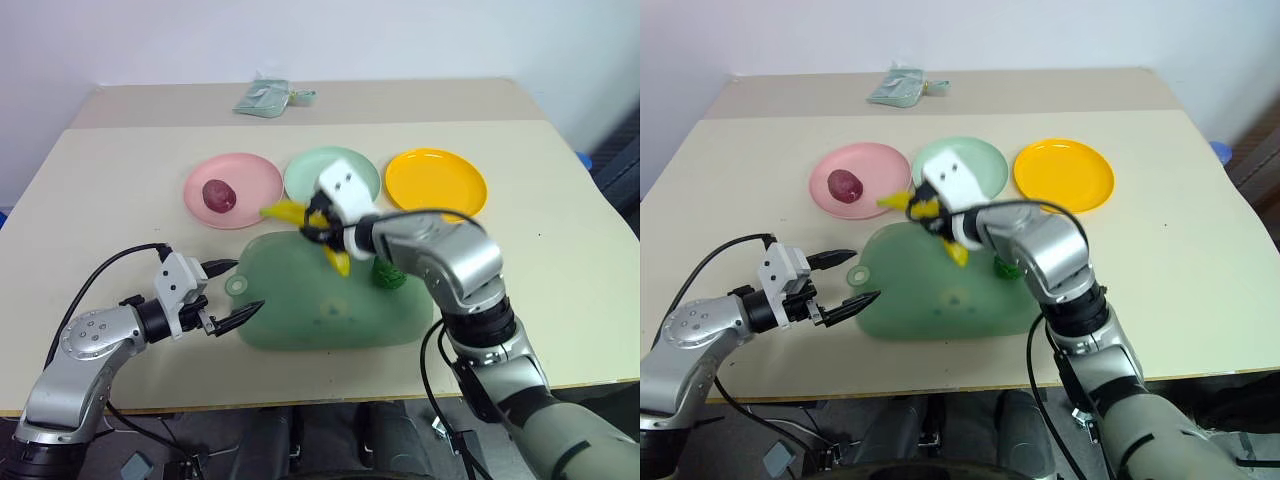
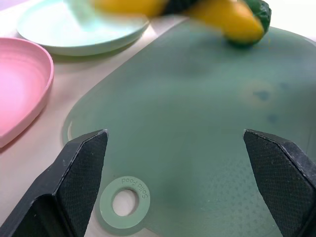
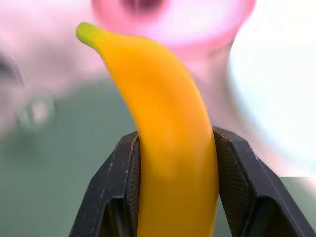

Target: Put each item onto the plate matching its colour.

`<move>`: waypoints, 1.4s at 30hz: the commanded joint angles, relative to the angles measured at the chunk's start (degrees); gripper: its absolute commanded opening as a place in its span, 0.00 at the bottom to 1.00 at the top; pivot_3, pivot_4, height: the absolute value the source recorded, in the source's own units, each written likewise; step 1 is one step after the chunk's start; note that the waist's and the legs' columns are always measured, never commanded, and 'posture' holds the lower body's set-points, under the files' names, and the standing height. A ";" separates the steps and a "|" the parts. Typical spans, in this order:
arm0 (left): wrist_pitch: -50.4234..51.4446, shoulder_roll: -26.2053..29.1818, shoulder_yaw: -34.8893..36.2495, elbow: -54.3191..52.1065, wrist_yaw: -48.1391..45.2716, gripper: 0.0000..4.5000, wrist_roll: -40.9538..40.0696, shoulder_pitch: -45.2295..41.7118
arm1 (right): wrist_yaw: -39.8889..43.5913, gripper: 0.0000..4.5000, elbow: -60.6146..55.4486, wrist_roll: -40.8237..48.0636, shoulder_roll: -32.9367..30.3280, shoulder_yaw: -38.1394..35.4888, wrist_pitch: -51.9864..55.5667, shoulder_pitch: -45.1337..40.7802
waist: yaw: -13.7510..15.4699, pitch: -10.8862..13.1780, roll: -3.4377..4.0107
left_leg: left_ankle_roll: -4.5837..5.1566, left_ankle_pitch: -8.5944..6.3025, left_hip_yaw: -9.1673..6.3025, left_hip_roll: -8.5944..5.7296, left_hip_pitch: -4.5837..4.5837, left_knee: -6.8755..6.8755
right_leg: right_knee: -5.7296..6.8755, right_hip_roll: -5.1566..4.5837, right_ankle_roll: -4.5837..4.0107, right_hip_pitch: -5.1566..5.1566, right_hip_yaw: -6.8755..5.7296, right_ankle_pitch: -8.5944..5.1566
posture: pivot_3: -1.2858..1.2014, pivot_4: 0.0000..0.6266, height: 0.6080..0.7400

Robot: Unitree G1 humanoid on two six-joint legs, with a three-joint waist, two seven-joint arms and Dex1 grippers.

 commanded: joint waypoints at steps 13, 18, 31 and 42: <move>1.97 -3.89 -5.10 -4.94 2.55 1.00 -1.74 -4.44 | -8.19 0.38 53.18 -11.90 -12.62 -15.14 -30.68 -12.11 | -1.67 0.06 0.10 | -0.13 0.12 0.26 0.04 0.02 -0.45 | -0.04 0.07 0.00 -0.10 0.06 0.00 | 0.52 0.24 1.00; 2.66 -4.25 -6.04 -6.13 3.14 1.00 -2.06 -4.89 | -5.14 0.82 58.37 -11.51 -12.96 -16.01 -35.41 -14.13 | -1.82 0.06 0.11 | -0.16 0.13 0.30 0.15 0.03 -0.48 | -0.04 0.14 0.00 -0.12 0.06 0.00 | 0.52 0.24 1.00; 4.07 -4.34 -7.31 -6.87 2.84 1.00 -2.99 -5.98 | 35.37 0.98 0.41 3.08 -29.57 -8.09 -39.68 16.47 | 1.07 0.07 0.11 | -0.11 0.09 0.00 0.09 -0.01 -0.40 | -0.20 0.09 0.01 0.05 -0.06 0.00 | 0.52 0.24 1.00; 1.46 -4.76 -8.12 -3.62 0.27 1.00 -2.16 -6.38 | 32.32 0.98 0.08 -4.39 -31.48 -0.47 -38.12 25.06 | 1.22 0.06 0.07 | -0.11 0.09 0.02 0.09 0.17 -0.17 | -0.13 0.01 -0.06 0.17 -0.02 0.02 | 0.52 0.24 1.00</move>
